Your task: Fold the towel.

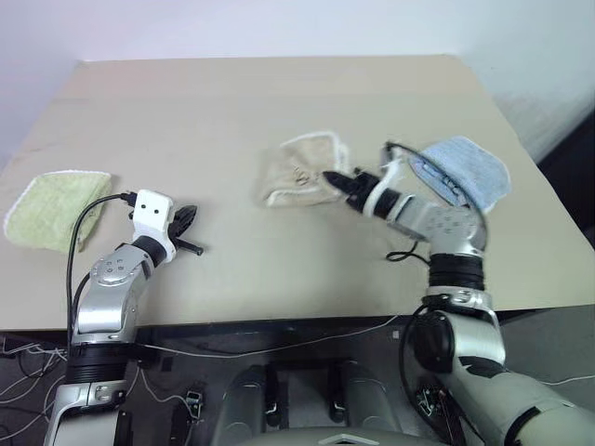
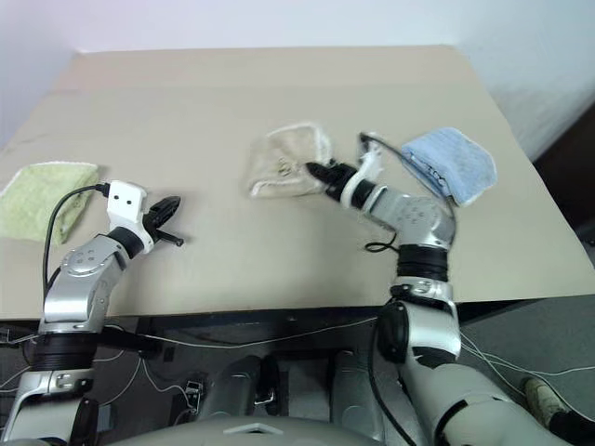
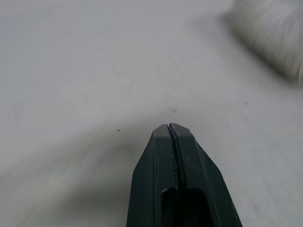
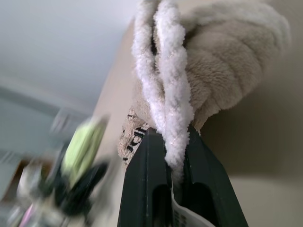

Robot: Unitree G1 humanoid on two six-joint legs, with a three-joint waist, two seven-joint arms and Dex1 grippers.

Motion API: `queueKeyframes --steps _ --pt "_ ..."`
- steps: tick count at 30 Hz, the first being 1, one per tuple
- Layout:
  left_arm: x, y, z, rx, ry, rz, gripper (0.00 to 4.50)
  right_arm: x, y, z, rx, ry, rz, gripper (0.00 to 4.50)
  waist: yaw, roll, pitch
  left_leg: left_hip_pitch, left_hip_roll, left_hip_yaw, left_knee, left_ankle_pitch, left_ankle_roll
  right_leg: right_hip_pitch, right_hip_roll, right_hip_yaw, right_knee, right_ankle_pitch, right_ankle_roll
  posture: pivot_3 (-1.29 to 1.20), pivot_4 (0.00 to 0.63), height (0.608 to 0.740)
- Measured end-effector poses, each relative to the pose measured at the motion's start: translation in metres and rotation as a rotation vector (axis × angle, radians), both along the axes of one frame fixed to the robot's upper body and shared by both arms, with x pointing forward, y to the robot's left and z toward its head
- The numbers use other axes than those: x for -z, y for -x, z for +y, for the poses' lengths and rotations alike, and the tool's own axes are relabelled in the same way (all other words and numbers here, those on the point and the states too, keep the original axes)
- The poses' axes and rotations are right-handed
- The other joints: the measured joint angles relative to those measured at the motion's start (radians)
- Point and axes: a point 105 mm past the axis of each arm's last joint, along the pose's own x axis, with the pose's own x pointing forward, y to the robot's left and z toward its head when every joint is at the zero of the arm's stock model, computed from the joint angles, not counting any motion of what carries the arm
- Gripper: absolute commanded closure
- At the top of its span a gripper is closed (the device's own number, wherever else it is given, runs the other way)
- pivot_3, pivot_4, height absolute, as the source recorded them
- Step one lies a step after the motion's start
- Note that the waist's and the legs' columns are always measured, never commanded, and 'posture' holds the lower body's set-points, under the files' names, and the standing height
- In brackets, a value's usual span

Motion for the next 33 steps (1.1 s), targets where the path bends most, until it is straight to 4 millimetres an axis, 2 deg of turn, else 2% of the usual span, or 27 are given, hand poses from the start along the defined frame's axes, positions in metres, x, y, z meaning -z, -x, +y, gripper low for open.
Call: queueKeyframes --steps 2,4,6,8,11,14,16,19,29,30,33 --pt "0.002 0.0 -0.004 0.013 -0.002 0.007 4.5 -0.03 -0.005 -0.056 0.192 0.012 -0.083 4.48 0.011 0.0 0.0 0.0 0.0 0.0 0.0 0.0 0.0 0.0 0.0 0.0 0.0 0.0 0.0 0.0 0.15 0.74" --pt "0.005 -0.001 -0.009 0.03 -0.001 0.016 4.5 -0.054 -0.004 -0.091 0.321 0.016 -0.145 4.48 0.011 0.0 0.0 0.0 0.0 0.0 0.0 0.0 0.0 0.0 0.001 0.0 0.0 0.0 0.0 0.0 0.15 0.74" --pt "0.006 -0.004 -0.018 0.054 0.003 0.017 4.5 -0.068 0.0 -0.124 0.441 0.015 -0.174 4.48 0.011 0.0 0.0 0.0 0.001 0.0 0.0 0.0 0.0 0.0 0.001 0.0 0.0 0.0 0.0 0.0 0.15 0.74" --pt "0.006 -0.008 -0.025 0.078 0.001 0.021 4.5 -0.064 0.002 -0.152 0.537 0.006 -0.137 4.48 0.012 0.0 0.0 0.0 0.001 0.0 0.0 0.0 0.0 0.0 0.001 0.0 0.0 0.0 0.0 0.0 0.15 0.74" --pt "0.005 -0.011 -0.029 0.093 0.004 0.022 4.5 -0.042 0.006 -0.181 0.636 -0.005 -0.022 4.48 0.009 0.0 0.0 0.0 0.001 0.001 0.0 0.0 0.0 0.0 0.002 0.0 0.0 0.0 0.0 0.0 0.15 0.74" --pt "0.004 -0.015 -0.032 0.103 0.004 0.019 4.5 -0.009 0.01 -0.192 0.682 0.001 0.112 4.48 0.008 0.0 0.0 0.0 0.002 0.001 0.0 0.001 0.0 0.0 0.002 0.001 0.0 0.0 0.0 0.0 0.15 0.74" --pt "0.006 -0.015 -0.033 0.109 0.001 0.022 4.5 0.005 0.012 -0.195 0.703 0.012 0.168 4.48 0.009 0.001 0.0 0.0 0.002 0.001 0.0 0.001 0.0 0.0 0.002 0.001 0.0 0.0 0.0 0.0 0.15 0.74" --pt "0.009 -0.015 -0.035 0.114 -0.007 0.032 4.5 0.011 0.014 -0.198 0.722 0.031 0.189 3.66 0.011 0.001 0.0 0.0 0.002 0.001 0.001 0.001 0.0 0.0 0.002 0.001 0.0 0.0 0.0 0.0 0.15 0.74" --pt "0.016 -0.016 -0.041 0.134 0.008 0.046 4.5 0.005 0.02 -0.202 0.74 0.059 0.151 0.23 0.015 0.001 0.0 0.0 0.001 0.001 0.001 0.001 0.0 0.001 0.002 0.001 0.0 0.0 0.001 0.0 0.15 0.74" --pt "0.016 -0.016 -0.042 0.137 0.01 0.047 4.5 0.005 0.022 -0.203 0.748 0.066 0.15 0.04 0.015 0.001 0.0 0.0 0.001 0.001 0.001 0.001 0.0 0.001 0.002 0.001 0.0 0.0 0.001 0.0 0.15 0.74" --pt "0.016 -0.016 -0.043 0.143 0.009 0.048 4.5 0.006 0.03 -0.21 0.786 0.106 0.142 0.04 0.015 0.001 0.0 0.0 0.001 0.001 0.001 0.001 0.0 0.001 0.002 0.001 0.0 0.0 0.001 0.0 0.15 0.74"
